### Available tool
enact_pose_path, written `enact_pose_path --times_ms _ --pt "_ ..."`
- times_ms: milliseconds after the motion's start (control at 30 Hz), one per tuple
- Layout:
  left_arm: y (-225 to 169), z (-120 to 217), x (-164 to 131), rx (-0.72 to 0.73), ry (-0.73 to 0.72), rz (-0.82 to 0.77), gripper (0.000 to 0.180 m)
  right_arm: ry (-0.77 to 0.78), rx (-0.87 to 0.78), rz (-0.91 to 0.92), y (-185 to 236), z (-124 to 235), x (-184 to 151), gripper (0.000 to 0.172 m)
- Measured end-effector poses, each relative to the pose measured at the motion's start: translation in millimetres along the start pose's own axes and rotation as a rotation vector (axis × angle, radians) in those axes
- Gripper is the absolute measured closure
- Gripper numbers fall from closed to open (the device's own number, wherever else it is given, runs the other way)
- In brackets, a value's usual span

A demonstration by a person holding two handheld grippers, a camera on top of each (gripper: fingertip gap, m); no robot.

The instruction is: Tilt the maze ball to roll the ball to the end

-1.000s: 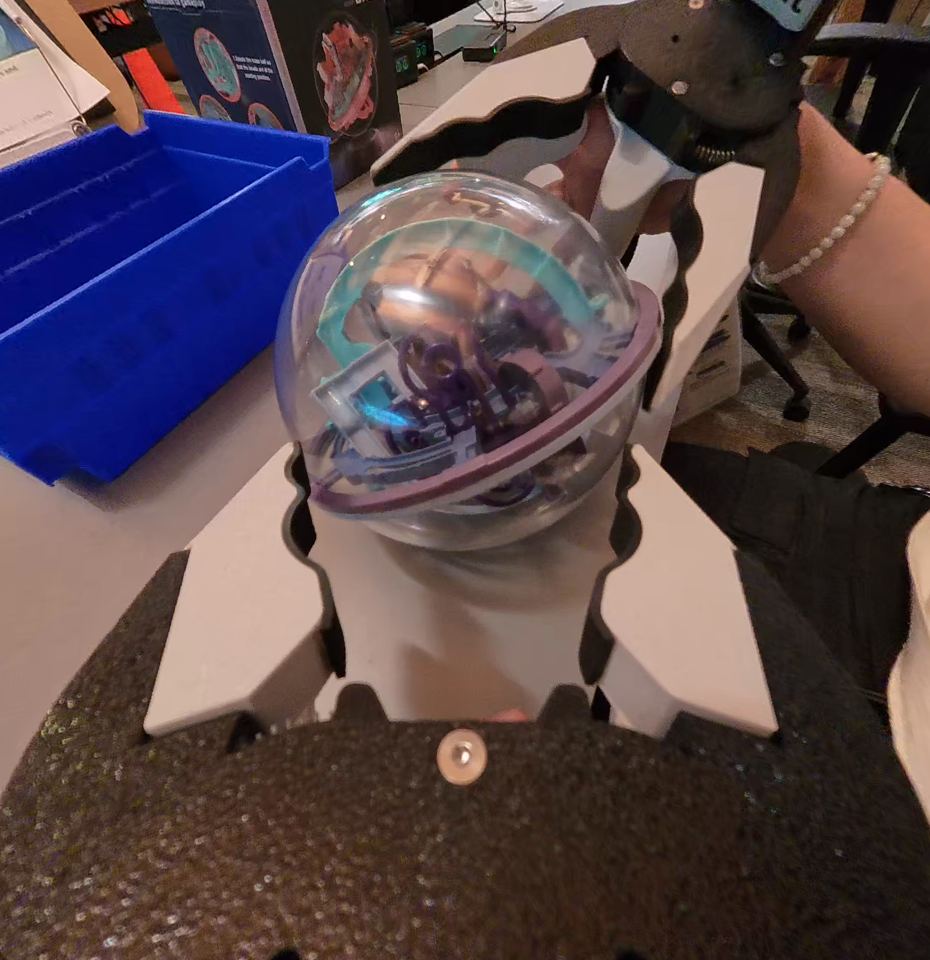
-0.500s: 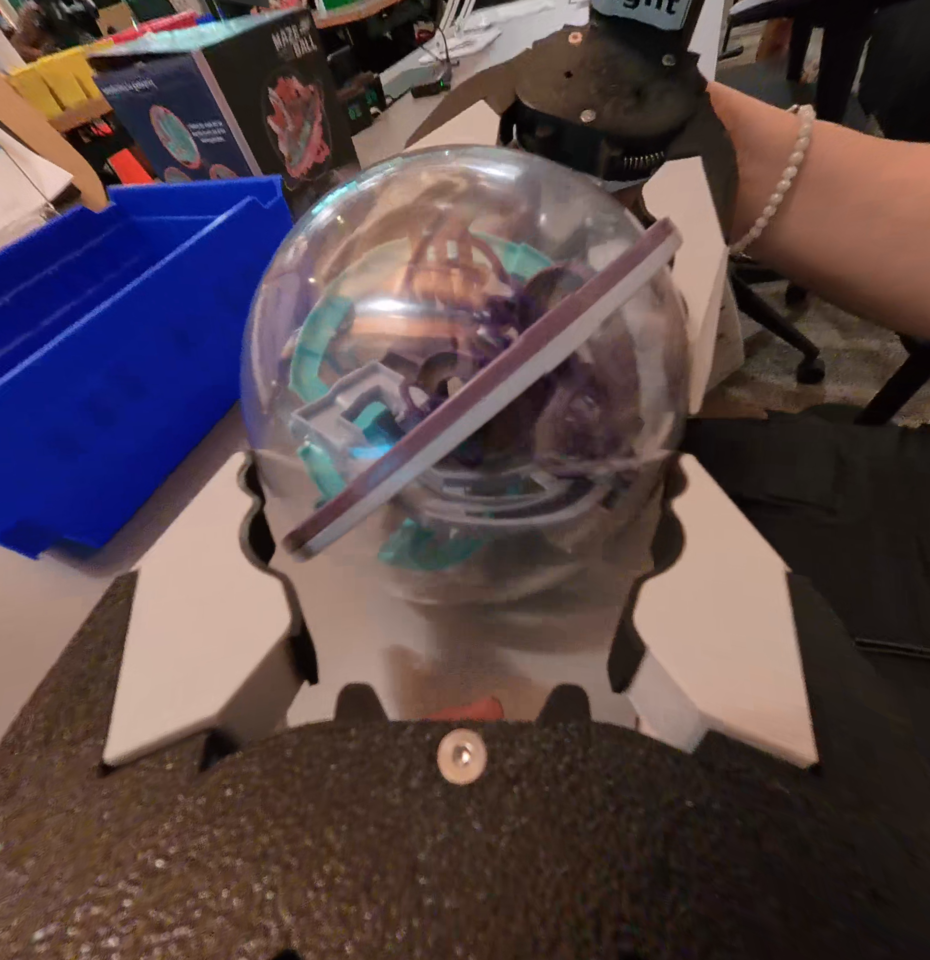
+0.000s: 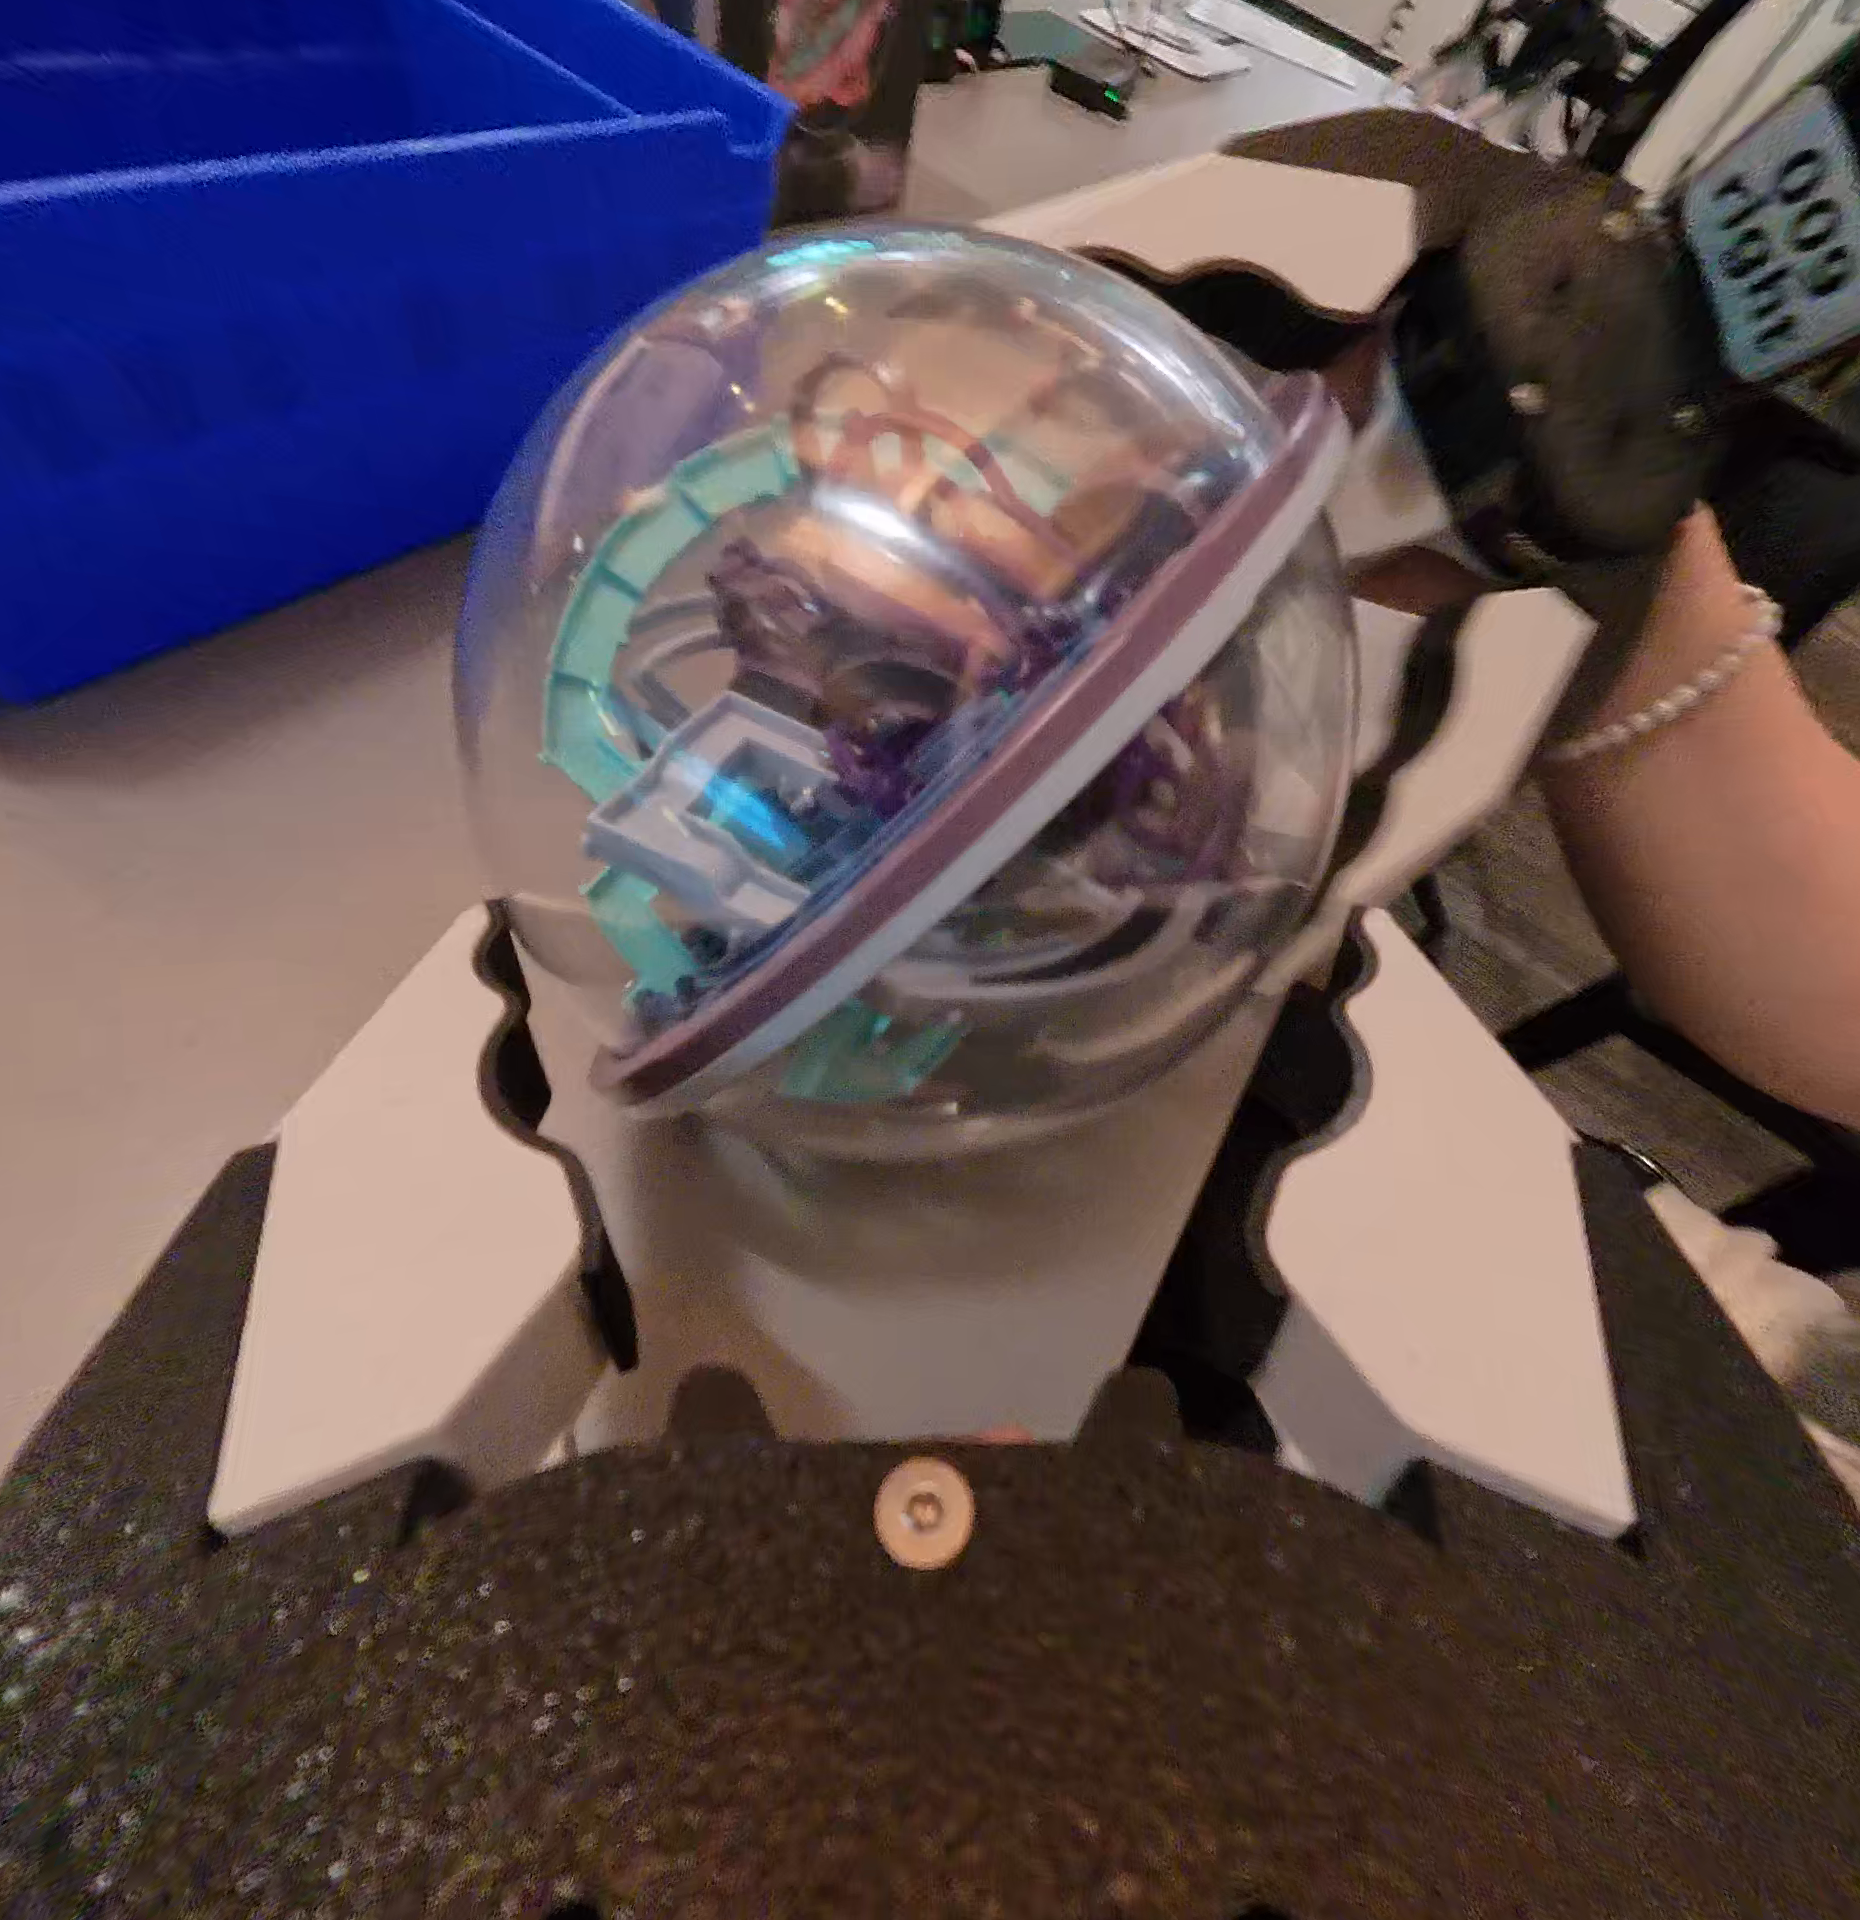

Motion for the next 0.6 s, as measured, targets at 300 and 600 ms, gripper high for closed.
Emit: enact_pose_path --times_ms 300,600 --pt "8.0 11.5 -3.2 0.044 -0.026 -0.244 0.053 0.021 0.002 0.067 -0.9 1.8 -7.7 0.022" --pt "5.7 1.6 -3.7 -0.007 -0.074 -0.17 0.047 0.011 0.007 0.029 0.6 -1.3 -2.6 0.023"
Point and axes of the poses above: each gripper's, where its closed fingertips meet, z back along the fingers, x out of its top, y = z × x across the jaws, the point moved 9 cm from there along z, back along the fingers, and after that the axes turned 9 degrees about y, right-handed, at the moved point
